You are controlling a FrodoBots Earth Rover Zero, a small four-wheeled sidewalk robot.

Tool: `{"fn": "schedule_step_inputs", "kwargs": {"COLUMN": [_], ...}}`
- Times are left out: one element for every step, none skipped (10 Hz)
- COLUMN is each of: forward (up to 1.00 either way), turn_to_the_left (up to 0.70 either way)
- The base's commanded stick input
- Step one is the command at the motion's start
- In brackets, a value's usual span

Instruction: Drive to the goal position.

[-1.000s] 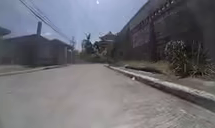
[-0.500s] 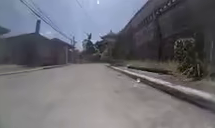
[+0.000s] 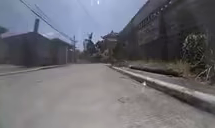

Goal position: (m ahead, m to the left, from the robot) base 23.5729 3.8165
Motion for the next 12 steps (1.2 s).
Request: {"fn": "schedule_step_inputs", "kwargs": {"forward": [0.85, 0.85, 0.85, 0.85, 0.85, 0.85, 0.85, 0.85, 0.85, 0.85, 0.85, 0.85], "turn_to_the_left": [0.00, 0.00, 0.00, 0.00, 0.00, 0.00, 0.00, 0.00, 0.00, 0.00, 0.00, 0.00]}}
